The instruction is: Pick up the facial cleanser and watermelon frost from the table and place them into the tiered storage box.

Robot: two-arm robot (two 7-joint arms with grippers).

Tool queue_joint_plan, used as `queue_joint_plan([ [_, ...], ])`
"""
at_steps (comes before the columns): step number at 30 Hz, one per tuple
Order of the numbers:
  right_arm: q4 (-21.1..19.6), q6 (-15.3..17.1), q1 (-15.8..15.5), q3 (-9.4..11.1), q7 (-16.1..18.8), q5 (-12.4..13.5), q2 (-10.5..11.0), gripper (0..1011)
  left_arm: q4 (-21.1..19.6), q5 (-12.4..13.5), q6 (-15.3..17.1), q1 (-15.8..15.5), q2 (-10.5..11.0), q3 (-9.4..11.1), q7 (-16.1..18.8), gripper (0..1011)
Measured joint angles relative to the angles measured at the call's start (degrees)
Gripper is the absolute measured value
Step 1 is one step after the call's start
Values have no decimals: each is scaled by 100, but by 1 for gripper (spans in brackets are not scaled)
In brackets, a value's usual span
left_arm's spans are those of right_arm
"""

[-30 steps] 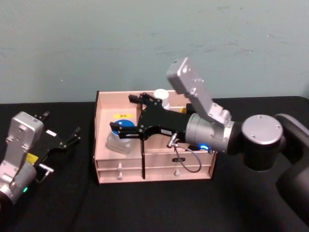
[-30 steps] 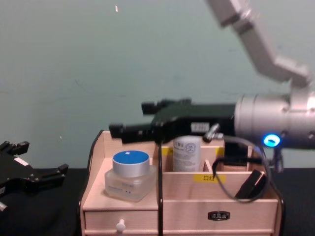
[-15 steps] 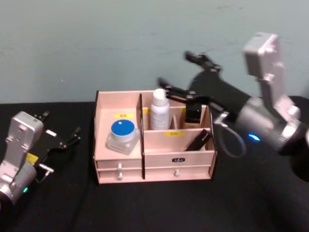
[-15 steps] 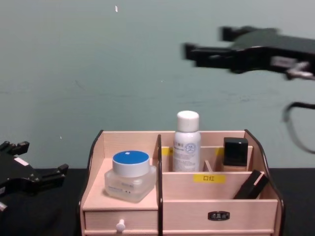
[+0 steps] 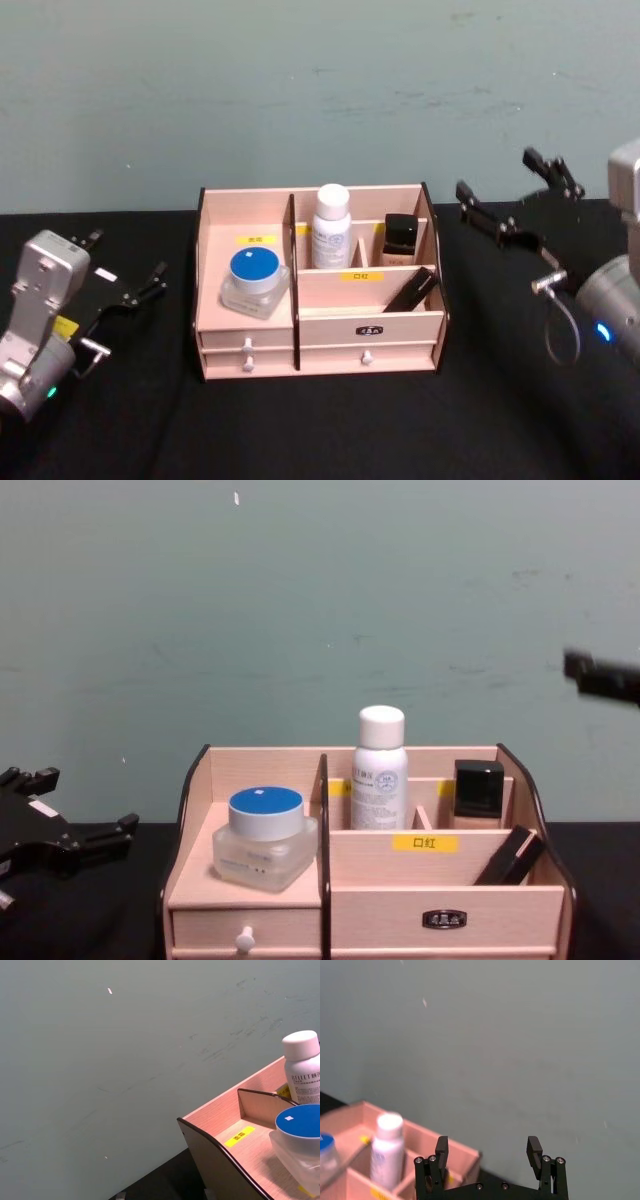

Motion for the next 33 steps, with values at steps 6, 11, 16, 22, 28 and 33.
queue_joint_plan([
  [6,377,-10,-308,106,-148,-78,-155,1002,0,0,0,0,0,0,0,1010],
  [11,557,5,-462,144,-187,-156,-238,1002,0,0,0,0,0,0,0,1010],
  [16,635,58,-531,152,-165,-219,-306,1002,0,0,0,0,0,0,0,1010],
  [22,635,57,-526,153,-166,-217,-299,1002,0,0,0,0,0,0,0,1010],
  [28,632,56,-522,153,-168,-215,-294,1002,0,0,0,0,0,0,0,1010],
  [33,630,55,-520,153,-170,-214,-291,1002,0,0,0,0,0,0,0,1010],
])
